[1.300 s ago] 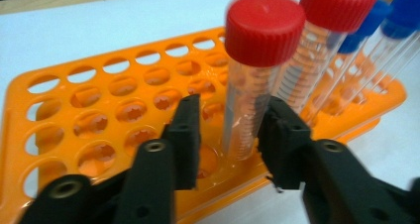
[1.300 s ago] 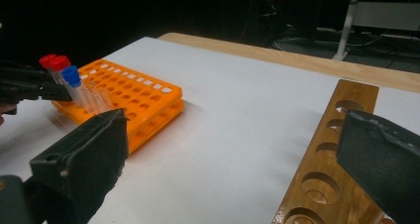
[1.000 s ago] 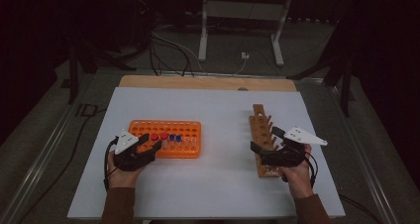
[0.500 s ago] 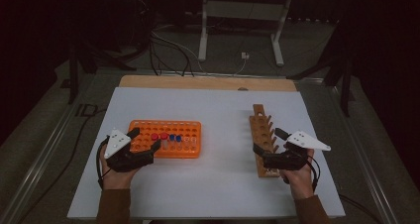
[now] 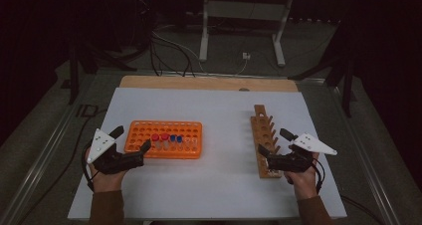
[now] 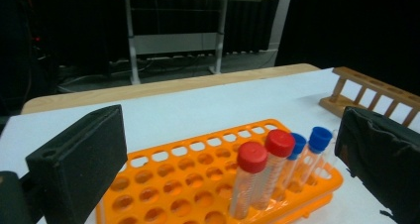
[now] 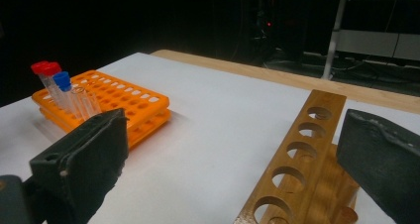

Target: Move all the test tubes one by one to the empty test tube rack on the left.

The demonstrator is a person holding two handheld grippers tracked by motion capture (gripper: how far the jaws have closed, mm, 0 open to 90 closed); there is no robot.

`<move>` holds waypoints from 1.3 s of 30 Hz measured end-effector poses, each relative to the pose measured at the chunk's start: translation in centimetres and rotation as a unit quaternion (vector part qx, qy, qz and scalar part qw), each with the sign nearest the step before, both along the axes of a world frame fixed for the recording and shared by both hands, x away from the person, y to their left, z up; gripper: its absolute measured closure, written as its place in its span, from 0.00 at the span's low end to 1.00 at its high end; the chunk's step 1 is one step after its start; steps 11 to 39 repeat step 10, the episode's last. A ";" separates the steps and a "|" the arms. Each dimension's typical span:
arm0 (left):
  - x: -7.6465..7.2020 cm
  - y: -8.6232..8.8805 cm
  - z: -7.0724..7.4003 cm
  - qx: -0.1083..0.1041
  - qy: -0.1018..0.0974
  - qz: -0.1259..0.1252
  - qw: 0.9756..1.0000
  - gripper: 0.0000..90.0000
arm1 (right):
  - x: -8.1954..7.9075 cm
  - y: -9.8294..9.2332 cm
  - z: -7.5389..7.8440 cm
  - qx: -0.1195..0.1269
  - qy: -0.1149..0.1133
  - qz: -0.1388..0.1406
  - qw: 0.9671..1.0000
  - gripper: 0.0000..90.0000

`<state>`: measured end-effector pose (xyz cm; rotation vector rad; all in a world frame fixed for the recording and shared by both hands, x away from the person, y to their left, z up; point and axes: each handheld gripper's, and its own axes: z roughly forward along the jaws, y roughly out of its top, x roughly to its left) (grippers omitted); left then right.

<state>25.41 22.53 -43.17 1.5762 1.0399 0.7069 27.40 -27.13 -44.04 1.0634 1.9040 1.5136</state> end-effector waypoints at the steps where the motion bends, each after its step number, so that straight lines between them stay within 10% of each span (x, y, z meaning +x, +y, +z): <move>1: 0.0 0.1 -0.1 -0.001 0.000 0.002 1.000 0.00 | 0.0 -0.1 0.0 0.001 0.000 -0.001 1.000 0.00; 39: -0.1 0.7 -0.2 -0.009 -0.002 0.010 1.000 0.01 | 0.2 -0.8 -0.4 0.008 0.003 -0.010 1.000 0.00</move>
